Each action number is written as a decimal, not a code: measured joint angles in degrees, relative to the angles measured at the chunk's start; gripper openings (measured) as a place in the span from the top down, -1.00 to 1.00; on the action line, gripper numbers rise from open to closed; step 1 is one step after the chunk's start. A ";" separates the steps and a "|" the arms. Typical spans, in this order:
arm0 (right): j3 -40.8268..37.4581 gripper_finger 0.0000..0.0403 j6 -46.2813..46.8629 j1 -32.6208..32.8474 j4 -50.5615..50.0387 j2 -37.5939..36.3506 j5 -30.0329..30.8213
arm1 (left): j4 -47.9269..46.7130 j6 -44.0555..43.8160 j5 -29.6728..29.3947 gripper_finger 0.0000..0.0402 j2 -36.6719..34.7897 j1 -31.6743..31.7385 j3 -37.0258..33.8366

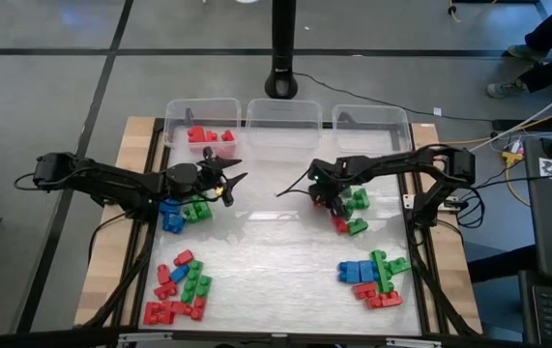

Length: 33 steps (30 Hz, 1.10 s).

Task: Sort blocks
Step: Put the red game piece into the left transparent bin

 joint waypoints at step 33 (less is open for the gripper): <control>33.47 0.16 -6.36 -7.52 37.42 12.89 -2.18 | -15.59 -0.71 -4.31 0.02 -28.13 -2.27 0.07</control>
